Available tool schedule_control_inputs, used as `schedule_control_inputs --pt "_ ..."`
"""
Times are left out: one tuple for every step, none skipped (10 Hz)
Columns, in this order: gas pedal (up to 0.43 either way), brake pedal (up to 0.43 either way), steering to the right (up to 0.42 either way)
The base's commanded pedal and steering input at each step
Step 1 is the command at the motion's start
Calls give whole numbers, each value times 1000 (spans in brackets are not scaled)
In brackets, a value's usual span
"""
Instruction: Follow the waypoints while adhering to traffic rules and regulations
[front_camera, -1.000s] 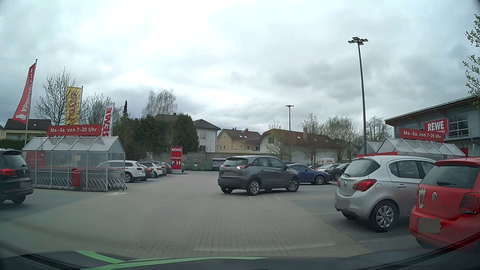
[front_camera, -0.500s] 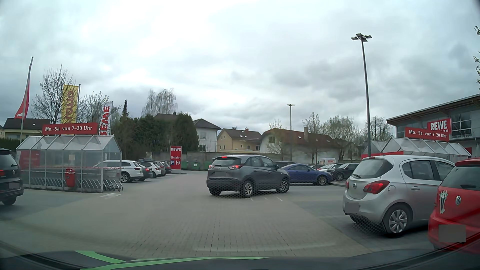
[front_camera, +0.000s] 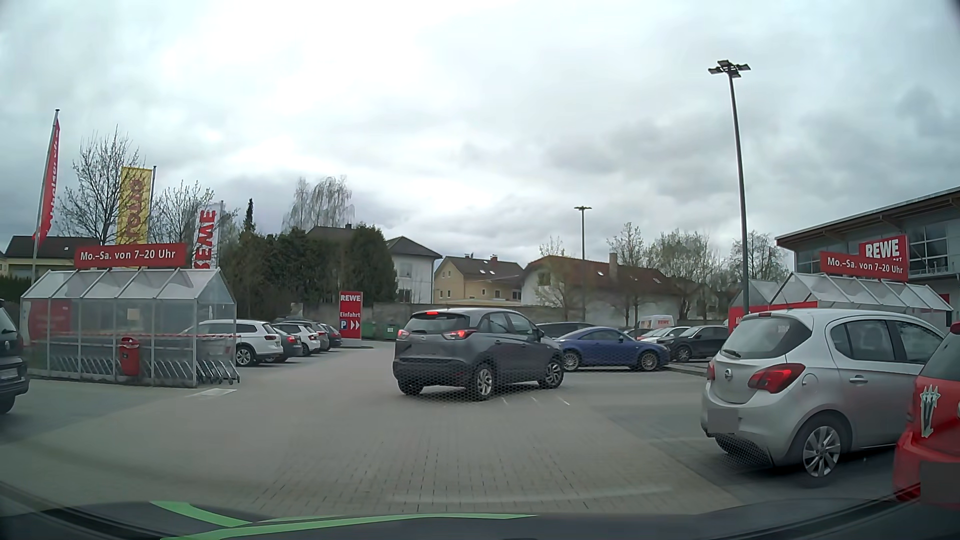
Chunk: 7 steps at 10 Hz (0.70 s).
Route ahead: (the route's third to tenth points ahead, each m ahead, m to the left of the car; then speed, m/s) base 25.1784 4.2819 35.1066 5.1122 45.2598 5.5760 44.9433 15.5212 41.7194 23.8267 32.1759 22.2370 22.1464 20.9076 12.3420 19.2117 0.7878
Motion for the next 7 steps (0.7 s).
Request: schedule_control_inputs --pt "0 152 -3" --pt "0 152 -3" --pt "0 152 -3" --pt "0 152 -3" --pt "0 152 -3" --pt "0 152 -3" --pt "0 152 -3"
